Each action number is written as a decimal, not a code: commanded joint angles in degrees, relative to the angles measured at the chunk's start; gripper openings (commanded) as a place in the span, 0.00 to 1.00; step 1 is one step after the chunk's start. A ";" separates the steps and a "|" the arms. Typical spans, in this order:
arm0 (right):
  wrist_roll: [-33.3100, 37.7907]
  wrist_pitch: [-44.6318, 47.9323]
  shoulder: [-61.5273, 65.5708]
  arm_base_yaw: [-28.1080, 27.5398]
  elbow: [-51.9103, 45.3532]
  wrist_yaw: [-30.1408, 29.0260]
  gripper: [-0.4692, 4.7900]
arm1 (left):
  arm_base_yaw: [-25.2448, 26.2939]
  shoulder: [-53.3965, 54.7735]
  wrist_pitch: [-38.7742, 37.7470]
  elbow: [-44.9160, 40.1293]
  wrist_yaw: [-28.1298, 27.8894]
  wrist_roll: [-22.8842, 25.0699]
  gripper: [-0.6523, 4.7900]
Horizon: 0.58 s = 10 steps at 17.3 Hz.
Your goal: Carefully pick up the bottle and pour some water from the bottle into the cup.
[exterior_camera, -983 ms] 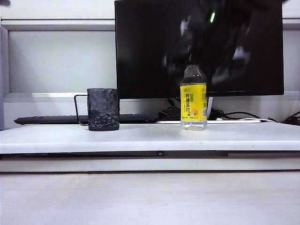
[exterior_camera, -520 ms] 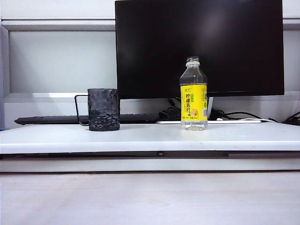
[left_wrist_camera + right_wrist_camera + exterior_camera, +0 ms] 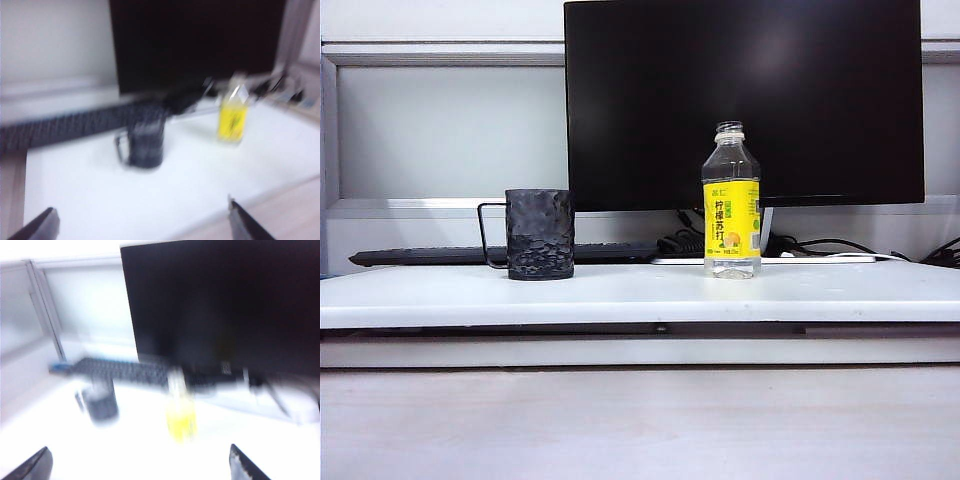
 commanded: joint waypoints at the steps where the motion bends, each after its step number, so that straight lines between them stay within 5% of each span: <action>1: -0.22 1.29 -8.07 -0.02 -13.27 -0.04 1.00 | -0.04 0.15 8.37 -8.13 -2.38 -0.02 1.00; 5: -0.20 21.66 -10.27 -0.02 -33.51 0.07 1.00 | -0.04 0.15 14.86 -17.59 -7.19 -3.23 1.00; 6: -0.22 28.00 -10.14 -0.02 -38.58 0.11 1.00 | -0.04 0.15 14.88 -19.19 -7.21 -4.09 0.87; 7: -0.22 31.80 -10.16 -0.04 -42.80 0.09 0.87 | -0.04 0.15 14.86 -20.41 -7.17 -4.07 0.57; 8: -0.22 32.22 -10.21 -0.04 -45.46 0.07 0.58 | -0.04 0.15 14.95 -21.33 -7.21 -3.98 0.34; 9: -0.22 32.15 -10.19 -0.04 -47.80 0.02 0.26 | -0.04 0.15 14.91 -22.34 -9.14 -3.72 0.21; 10: -0.20 32.22 -10.19 -0.04 -49.66 0.07 0.15 | -0.04 0.15 14.88 -22.99 -12.26 -4.63 0.21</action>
